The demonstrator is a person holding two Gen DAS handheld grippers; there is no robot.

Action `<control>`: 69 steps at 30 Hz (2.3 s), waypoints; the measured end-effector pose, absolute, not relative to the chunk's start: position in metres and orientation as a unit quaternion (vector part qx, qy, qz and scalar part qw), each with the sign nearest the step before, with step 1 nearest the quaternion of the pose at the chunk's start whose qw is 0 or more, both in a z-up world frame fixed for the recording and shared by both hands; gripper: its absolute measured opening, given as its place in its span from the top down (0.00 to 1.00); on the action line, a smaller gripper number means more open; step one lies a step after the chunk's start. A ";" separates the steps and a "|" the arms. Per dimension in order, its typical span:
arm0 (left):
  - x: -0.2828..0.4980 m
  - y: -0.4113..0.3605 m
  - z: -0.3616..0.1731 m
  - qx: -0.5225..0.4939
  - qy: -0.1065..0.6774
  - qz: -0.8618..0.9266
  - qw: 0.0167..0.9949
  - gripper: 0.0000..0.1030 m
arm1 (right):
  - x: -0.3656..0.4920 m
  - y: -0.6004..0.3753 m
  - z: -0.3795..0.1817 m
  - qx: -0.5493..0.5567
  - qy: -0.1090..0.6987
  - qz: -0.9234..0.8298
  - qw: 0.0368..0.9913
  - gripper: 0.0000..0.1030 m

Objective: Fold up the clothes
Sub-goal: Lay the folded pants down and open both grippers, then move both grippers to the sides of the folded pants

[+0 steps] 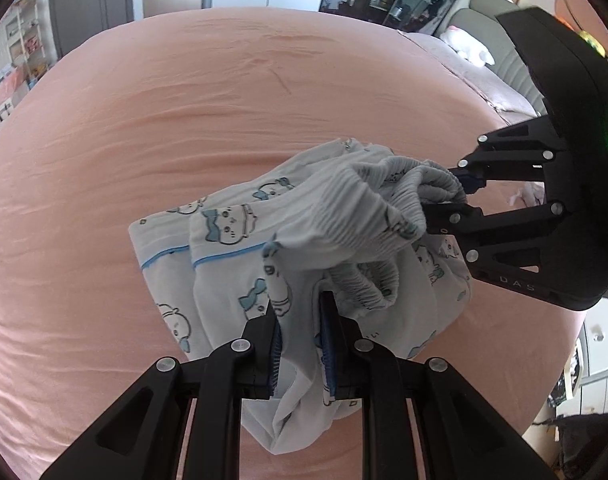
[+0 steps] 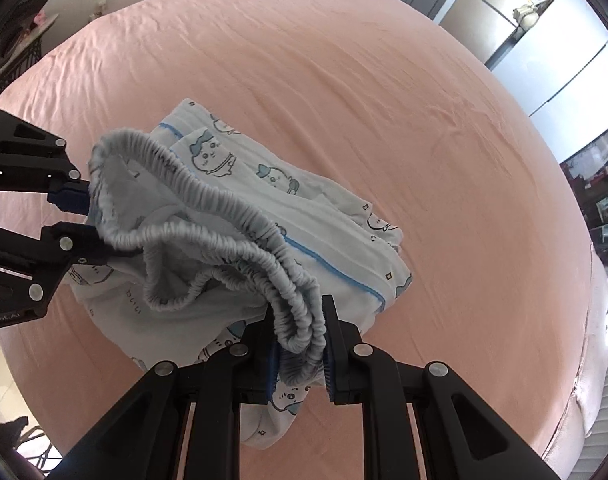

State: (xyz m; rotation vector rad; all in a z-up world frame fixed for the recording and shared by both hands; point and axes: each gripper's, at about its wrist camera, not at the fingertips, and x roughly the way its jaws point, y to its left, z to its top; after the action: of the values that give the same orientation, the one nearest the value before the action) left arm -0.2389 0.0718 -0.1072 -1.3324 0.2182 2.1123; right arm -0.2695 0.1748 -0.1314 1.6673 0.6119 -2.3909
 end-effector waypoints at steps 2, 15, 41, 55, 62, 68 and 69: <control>-0.238 0.066 -0.104 -0.505 0.071 0.805 0.302 0.85 | -0.272 0.177 -0.131 0.559 0.195 -0.803 0.074 0.81; -0.207 0.070 -0.085 -0.464 0.107 0.832 0.284 0.49 | -0.268 0.230 -0.119 0.549 0.072 -0.832 -0.018 0.29; -0.263 0.092 -0.136 -0.480 0.154 0.842 0.194 0.45 | -0.251 0.258 -0.161 0.560 0.002 -0.828 -0.013 0.29; -0.256 0.083 -0.129 -0.478 0.095 0.854 0.183 0.23 | -0.237 0.315 -0.184 0.566 -0.221 -0.794 0.012 0.24; -0.257 0.028 -0.144 -0.540 -0.105 0.805 0.221 0.19 | -0.224 0.344 -0.199 0.519 -0.406 -0.749 0.066 0.18; -0.242 -0.004 -0.154 -0.549 -0.171 0.786 0.230 0.19 | -0.210 0.334 -0.188 0.529 -0.380 -0.754 0.089 0.18; -0.238 -0.009 -0.153 -0.547 -0.179 0.783 0.234 0.18 | -0.210 0.333 -0.187 0.528 -0.382 -0.753 0.093 0.18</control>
State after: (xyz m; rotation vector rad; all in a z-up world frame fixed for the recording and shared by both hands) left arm -0.2375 -0.0089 -0.1527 -1.5031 -0.4904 2.1510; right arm -0.2103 0.3330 -0.1870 1.5678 -1.1328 -2.2354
